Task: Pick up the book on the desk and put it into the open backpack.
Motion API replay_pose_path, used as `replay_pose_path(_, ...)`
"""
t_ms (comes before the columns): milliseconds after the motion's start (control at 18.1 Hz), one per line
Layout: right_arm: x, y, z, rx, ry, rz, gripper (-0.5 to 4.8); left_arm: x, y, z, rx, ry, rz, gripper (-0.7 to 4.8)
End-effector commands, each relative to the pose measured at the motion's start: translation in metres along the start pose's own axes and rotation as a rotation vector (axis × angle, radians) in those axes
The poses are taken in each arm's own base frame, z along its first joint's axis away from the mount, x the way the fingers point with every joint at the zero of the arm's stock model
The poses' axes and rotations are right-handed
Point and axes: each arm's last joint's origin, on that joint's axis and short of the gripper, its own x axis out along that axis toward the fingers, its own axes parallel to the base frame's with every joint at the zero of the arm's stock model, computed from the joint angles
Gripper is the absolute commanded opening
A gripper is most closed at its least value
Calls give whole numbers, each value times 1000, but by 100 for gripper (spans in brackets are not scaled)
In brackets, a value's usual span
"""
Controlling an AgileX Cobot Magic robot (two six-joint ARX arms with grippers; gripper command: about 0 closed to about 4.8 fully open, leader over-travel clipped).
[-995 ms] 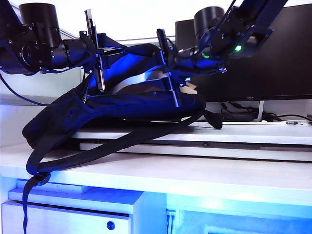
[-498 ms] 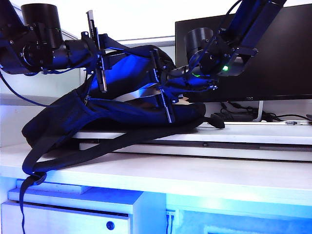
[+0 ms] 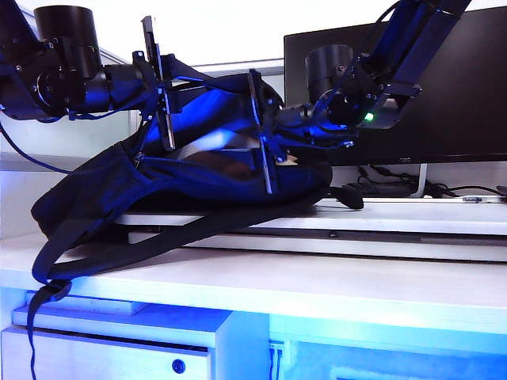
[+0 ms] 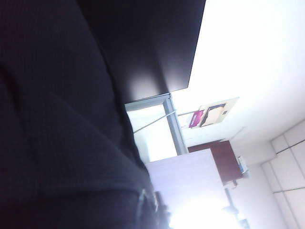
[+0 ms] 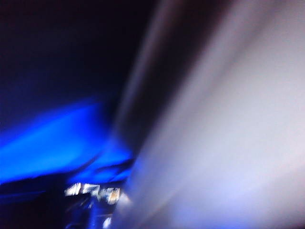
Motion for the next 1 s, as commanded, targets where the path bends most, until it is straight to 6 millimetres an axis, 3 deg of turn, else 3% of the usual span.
replay_pose_path(55,-5,11,8,-54,-47,32,320,8,-25,-7,168,121,-110,287)
replay_pose_path(276,-27,3,28,-24,-93,-13,338,8,-22,-7,152,116,-93,289)
replay_pose_path(442,-55,8,48,-59,-154,-52,337,6,-22,-4,153,110,-90,289)
replay_pose_path(553,-79,17,59,-116,-188,-116,337,5,-22,-4,163,124,-90,292)
replay_pose_path(664,-104,32,65,-202,-224,-195,336,5,-23,-7,307,217,-105,351)
replay_pose_path(829,-131,57,67,-301,-279,-282,333,3,-23,-12,450,408,-146,355)
replay_pose_path(995,-152,79,70,-355,-326,-289,324,3,-23,-13,475,436,-154,355)
